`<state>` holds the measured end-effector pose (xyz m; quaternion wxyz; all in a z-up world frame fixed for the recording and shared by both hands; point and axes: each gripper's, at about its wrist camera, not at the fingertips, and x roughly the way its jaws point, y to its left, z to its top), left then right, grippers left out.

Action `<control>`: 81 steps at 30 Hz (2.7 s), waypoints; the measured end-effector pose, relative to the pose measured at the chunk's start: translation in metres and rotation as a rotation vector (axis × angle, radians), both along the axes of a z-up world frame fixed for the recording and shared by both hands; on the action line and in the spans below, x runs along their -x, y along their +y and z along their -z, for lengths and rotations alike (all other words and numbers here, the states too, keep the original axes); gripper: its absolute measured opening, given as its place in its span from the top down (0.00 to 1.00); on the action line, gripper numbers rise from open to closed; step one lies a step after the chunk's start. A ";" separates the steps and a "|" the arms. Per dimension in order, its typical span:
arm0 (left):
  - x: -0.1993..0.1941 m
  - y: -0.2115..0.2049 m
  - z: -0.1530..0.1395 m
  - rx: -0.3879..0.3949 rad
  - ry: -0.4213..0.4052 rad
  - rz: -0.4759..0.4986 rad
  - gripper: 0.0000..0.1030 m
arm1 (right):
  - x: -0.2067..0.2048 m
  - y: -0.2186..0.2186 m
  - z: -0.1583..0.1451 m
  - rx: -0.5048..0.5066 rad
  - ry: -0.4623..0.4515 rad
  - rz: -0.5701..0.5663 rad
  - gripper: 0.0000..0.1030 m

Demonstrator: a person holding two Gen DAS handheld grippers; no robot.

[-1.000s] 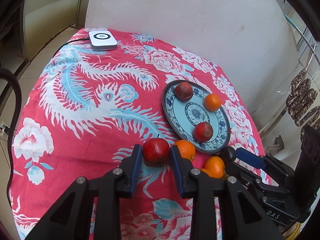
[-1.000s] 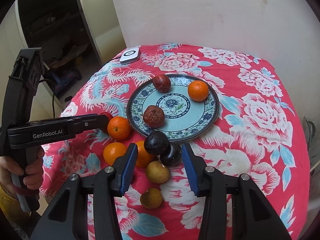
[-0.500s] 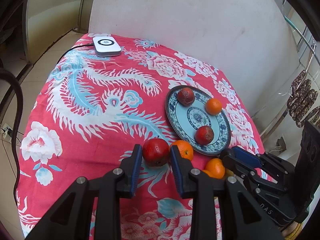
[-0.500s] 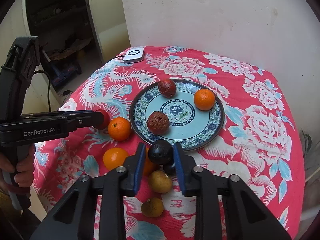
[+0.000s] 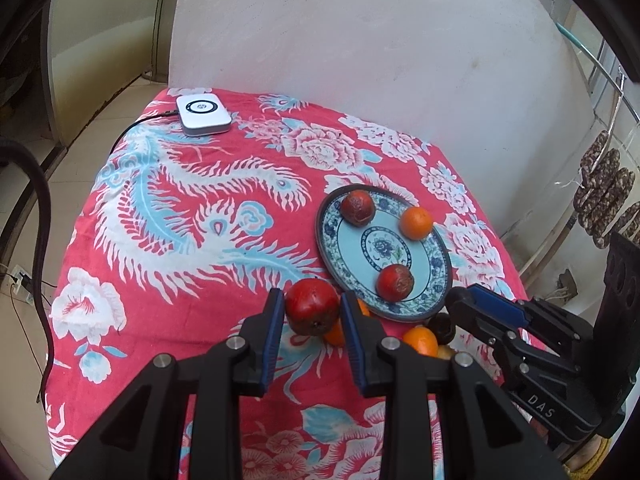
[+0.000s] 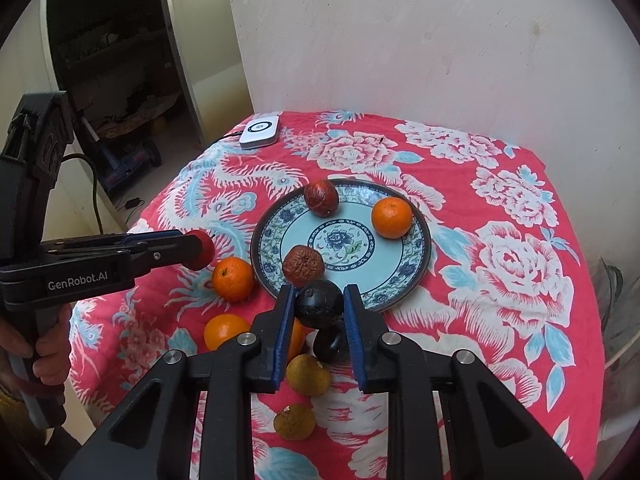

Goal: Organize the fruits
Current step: 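Carry the apple and plum over the plate and lower them onto it, then open the right tool to release the plum while the left tool releases the apple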

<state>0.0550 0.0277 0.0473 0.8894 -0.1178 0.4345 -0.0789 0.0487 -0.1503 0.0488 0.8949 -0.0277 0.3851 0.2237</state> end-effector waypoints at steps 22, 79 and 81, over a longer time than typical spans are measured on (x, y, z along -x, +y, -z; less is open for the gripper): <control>-0.041 -0.032 -0.009 -0.011 -0.037 0.059 0.72 | -0.040 -0.003 0.002 -0.021 -0.004 0.028 0.75; -0.049 -0.042 -0.001 -0.082 -0.035 0.031 0.44 | -0.044 -0.009 0.011 -0.046 0.021 0.071 0.56; -0.046 -0.040 -0.003 -0.082 -0.036 0.026 0.44 | -0.041 -0.010 0.009 -0.047 0.019 0.069 0.55</control>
